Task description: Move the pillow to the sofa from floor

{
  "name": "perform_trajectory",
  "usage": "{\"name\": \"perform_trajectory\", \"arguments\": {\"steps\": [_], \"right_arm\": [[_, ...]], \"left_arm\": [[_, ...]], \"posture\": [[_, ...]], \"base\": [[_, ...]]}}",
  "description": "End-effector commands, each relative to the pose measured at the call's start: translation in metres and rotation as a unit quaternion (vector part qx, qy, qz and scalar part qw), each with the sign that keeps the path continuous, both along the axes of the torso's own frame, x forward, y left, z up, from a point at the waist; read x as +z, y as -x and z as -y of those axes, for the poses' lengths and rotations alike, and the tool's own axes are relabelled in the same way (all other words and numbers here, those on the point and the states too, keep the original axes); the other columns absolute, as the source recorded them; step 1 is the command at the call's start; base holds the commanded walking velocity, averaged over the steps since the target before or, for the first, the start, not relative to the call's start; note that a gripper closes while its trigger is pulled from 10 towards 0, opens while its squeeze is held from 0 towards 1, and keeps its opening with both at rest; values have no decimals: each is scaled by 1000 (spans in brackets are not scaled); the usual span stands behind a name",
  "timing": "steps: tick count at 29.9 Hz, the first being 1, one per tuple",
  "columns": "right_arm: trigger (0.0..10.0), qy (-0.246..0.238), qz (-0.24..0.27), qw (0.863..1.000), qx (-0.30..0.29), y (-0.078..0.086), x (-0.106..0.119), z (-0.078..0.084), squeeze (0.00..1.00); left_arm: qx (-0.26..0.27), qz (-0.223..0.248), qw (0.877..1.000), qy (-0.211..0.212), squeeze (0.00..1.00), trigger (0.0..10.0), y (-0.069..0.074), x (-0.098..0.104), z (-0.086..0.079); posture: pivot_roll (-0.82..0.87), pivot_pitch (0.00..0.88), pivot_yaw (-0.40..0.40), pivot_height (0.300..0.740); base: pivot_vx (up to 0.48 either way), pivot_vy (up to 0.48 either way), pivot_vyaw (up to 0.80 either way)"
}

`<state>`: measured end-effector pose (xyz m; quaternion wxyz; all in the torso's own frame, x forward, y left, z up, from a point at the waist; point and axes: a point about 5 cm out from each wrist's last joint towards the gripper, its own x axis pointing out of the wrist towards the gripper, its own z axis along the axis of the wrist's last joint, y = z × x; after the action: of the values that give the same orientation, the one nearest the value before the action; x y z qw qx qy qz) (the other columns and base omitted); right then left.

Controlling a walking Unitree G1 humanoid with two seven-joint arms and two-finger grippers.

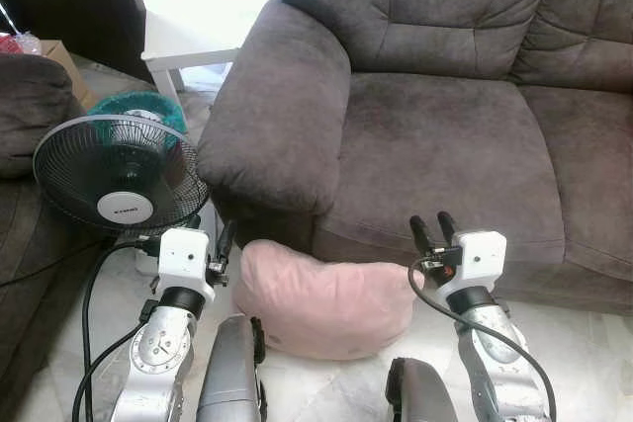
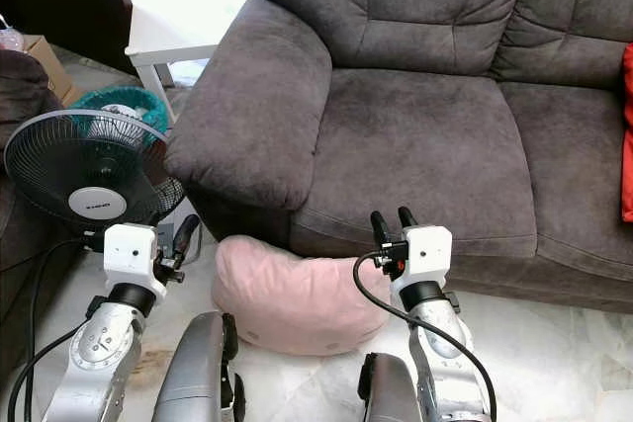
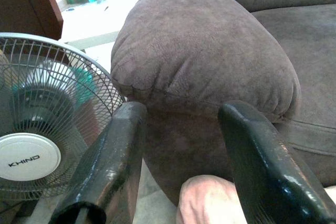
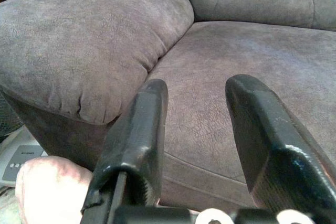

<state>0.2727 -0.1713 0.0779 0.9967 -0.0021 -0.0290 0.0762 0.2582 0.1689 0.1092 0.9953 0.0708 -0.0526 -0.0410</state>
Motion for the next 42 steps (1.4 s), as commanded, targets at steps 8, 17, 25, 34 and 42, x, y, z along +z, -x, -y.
{"name": "perform_trajectory", "arguments": {"steps": [8,17,25,34,42], "right_arm": [[10000,2,-12,1000,-10,-2,-3,1,0],[10000,2,-6,1000,-5,-1,-2,0,0],[10000,2,-5,1000,-4,-1,-1,1,0],[10000,-1,-3,1000,0,-1,-1,0,0],[10000,-2,-2,1000,1,-1,-1,-1,0]], "left_arm": [[-4,-9,1000,-6,0,10000,0,-2,0],[-4,-10,1000,-5,0,10000,0,-2,0],[-4,-11,1000,-6,0,10000,0,-2,1],[10,-16,1000,0,0,10000,-2,-4,-2],[9,-19,1000,2,0,10000,-2,-5,-2]], "posture": [[166,133,-31,569],[165,134,-31,544],[165,136,-33,544],[165,136,-32,544],[163,136,-32,544]], "base": [[0,0,0],[0,0,0],[0,0,0],[0,0,0],[0,0,0]]}}
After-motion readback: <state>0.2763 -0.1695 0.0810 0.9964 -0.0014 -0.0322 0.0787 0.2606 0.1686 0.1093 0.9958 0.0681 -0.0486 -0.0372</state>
